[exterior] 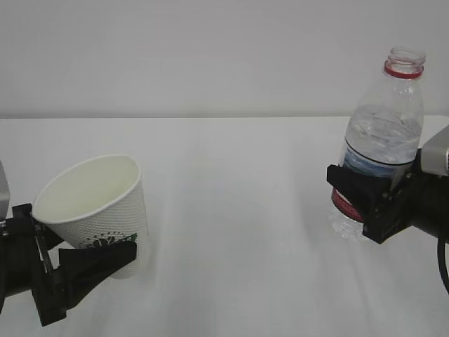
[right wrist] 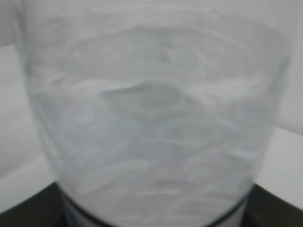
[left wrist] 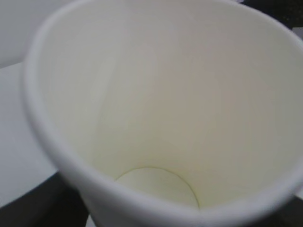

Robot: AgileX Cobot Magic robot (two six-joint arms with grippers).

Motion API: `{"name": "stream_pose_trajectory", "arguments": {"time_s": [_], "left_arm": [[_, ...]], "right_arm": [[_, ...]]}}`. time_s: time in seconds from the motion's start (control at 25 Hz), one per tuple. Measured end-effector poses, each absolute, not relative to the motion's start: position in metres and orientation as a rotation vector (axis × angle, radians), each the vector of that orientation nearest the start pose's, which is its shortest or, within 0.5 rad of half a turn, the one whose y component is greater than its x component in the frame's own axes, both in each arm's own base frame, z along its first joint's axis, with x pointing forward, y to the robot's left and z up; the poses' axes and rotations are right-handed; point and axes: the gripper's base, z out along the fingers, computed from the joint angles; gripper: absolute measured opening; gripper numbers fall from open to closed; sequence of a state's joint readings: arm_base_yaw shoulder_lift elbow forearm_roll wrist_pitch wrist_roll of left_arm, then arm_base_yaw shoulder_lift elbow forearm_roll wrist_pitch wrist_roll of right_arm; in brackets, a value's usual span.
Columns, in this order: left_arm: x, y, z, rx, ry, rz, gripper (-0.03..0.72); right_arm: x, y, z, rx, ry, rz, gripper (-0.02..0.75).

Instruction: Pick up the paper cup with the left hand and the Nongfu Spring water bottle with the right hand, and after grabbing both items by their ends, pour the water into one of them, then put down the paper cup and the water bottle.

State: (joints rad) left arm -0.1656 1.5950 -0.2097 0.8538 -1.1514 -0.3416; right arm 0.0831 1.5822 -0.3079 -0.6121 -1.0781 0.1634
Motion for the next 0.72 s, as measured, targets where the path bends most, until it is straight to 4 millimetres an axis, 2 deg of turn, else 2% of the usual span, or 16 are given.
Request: {"name": "stream_pose_trajectory", "arguments": {"time_s": [0.28, 0.72], "left_arm": [[0.181, -0.111, 0.15, 0.83, 1.688, -0.803, 0.562], [0.194, -0.16, 0.168, 1.013, 1.588, -0.804, 0.559]], "right_arm": [[0.228, 0.066, 0.165, -0.59, 1.658, 0.418, 0.449], [0.228, 0.066, 0.165, -0.598, 1.657, 0.422, 0.449]]}}
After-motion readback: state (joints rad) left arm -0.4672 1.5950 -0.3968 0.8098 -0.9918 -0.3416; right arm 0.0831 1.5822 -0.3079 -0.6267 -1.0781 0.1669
